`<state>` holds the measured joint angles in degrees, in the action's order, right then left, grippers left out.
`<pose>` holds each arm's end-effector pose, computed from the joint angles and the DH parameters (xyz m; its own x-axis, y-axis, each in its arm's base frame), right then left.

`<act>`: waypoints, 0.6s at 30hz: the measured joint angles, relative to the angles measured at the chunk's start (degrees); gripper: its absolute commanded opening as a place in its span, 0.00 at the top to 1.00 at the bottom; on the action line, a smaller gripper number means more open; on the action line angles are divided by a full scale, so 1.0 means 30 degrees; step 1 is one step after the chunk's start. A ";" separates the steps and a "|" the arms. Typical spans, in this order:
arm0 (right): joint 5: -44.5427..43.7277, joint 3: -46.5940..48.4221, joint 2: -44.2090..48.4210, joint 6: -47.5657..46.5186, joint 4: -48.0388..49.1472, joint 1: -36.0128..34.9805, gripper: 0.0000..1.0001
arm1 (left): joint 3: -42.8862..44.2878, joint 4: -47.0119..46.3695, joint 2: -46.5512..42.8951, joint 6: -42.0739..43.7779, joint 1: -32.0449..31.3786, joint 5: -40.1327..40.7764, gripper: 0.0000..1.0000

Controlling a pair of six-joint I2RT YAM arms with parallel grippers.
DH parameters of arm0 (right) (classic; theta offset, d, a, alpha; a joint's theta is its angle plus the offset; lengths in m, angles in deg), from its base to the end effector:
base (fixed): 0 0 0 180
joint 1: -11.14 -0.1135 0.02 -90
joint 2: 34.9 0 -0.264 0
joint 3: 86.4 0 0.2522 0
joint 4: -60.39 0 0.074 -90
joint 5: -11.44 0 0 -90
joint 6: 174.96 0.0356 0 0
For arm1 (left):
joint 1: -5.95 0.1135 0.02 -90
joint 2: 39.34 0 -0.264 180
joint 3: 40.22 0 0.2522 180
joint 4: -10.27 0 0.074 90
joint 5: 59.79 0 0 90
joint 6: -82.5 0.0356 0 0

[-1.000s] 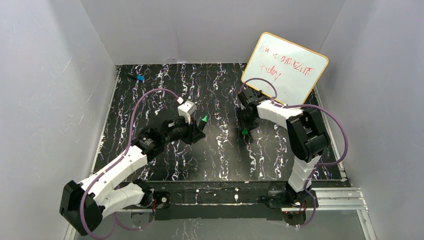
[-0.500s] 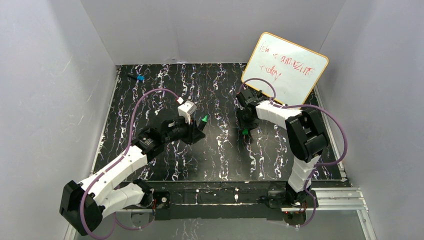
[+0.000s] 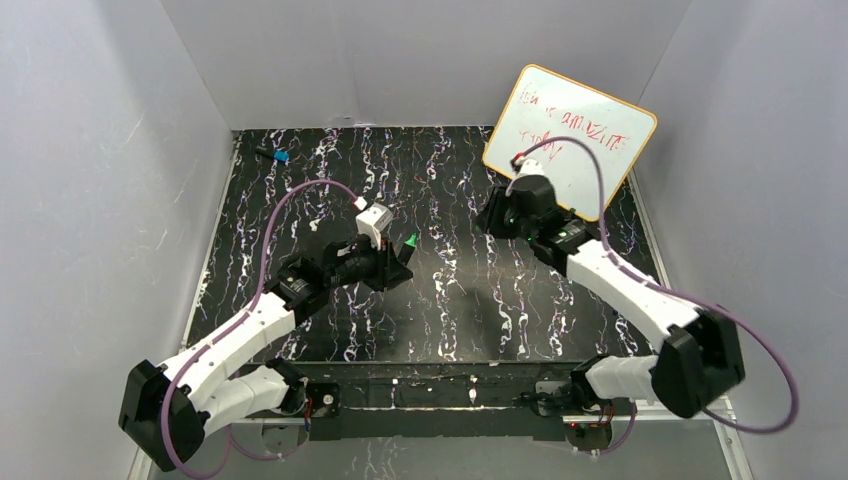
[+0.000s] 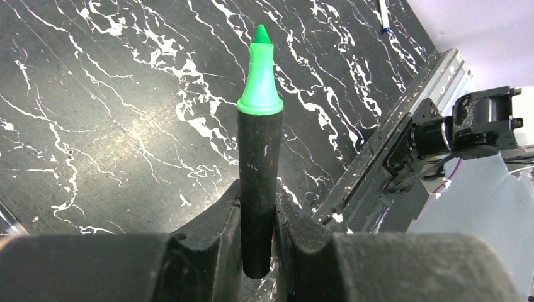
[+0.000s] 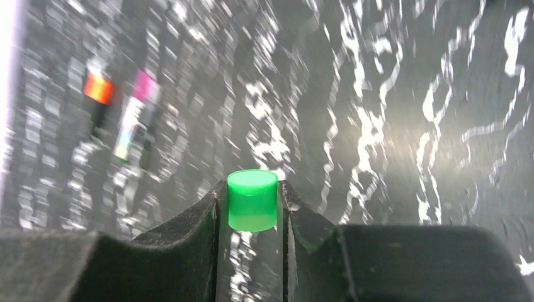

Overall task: Insert the pens into the pen caps
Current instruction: Insert the pen cap onto the pen.

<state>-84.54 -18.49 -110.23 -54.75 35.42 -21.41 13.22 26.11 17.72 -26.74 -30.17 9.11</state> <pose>0.2512 0.1559 0.2777 -0.6221 0.1966 -0.7578 -0.1712 0.9104 0.3767 0.1776 -0.1455 0.2834 -0.5257 0.0030 -0.8507 0.6894 0.5873 -0.4239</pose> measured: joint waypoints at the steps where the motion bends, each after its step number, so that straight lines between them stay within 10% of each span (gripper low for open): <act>1: -0.0051 0.0219 0.0481 0.0153 0.0211 0.0000 0.99 | 0.0000 -0.0044 0.0000 -0.0109 -0.0044 0.0015 1.00; 18: -0.2397 -0.0809 0.5122 0.4707 0.4146 -0.3140 0.99 | 0.0015 -0.1661 0.0415 -0.1938 -0.4393 0.5311 1.00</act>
<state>-91.73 -20.92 -94.86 -40.63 47.86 -30.84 13.27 21.13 18.96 -32.56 -43.35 25.04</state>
